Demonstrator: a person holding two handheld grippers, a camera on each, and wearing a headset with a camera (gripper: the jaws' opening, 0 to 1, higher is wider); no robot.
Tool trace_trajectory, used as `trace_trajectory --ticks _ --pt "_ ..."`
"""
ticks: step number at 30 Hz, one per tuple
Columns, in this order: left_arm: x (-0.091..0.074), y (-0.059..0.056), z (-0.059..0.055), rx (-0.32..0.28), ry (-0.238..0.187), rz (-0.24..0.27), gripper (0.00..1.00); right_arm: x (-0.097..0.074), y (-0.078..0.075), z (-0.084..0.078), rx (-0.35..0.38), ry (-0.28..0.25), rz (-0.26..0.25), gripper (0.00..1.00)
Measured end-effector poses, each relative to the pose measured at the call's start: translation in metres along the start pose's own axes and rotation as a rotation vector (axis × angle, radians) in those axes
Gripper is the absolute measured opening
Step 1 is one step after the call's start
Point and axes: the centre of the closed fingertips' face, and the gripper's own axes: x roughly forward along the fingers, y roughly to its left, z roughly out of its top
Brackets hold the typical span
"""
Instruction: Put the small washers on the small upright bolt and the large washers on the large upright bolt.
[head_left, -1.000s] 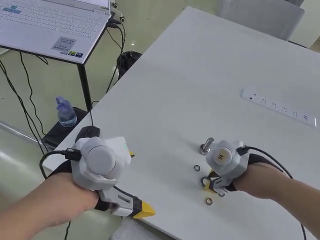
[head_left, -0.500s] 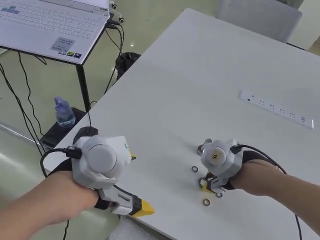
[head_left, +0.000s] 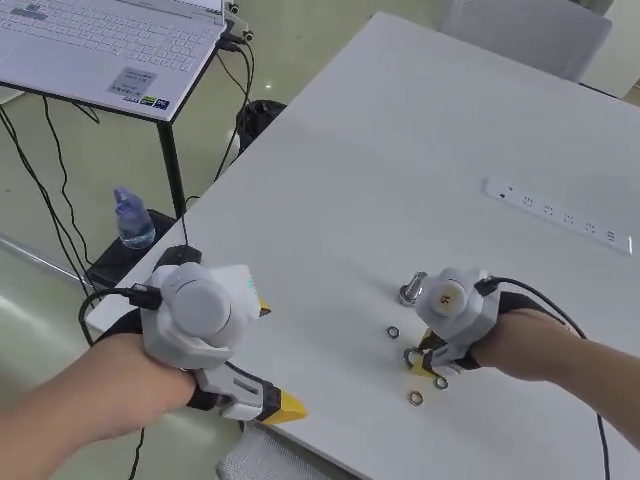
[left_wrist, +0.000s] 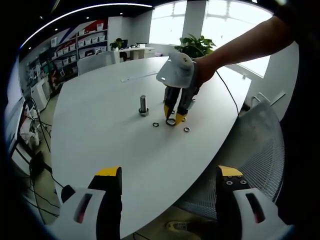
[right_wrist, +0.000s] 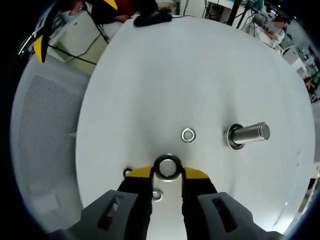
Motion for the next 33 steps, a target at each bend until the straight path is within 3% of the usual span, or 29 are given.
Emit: trace_trajectory --ticks 15,24,33 --pt "0.001 0.005 0.006 -0.004 -0.017 0.018 0.76 -0.031 -0.008 -0.008 0.041 0.003 -0.002 0.21" --pt "0.0 0.007 0.006 0.012 -0.003 0.018 0.75 -0.055 -0.029 -0.009 0.048 0.009 -0.021 0.21" --pt "0.003 0.013 0.015 0.013 -0.024 0.038 0.79 -0.073 -0.052 -0.001 0.073 -0.015 -0.033 0.21"
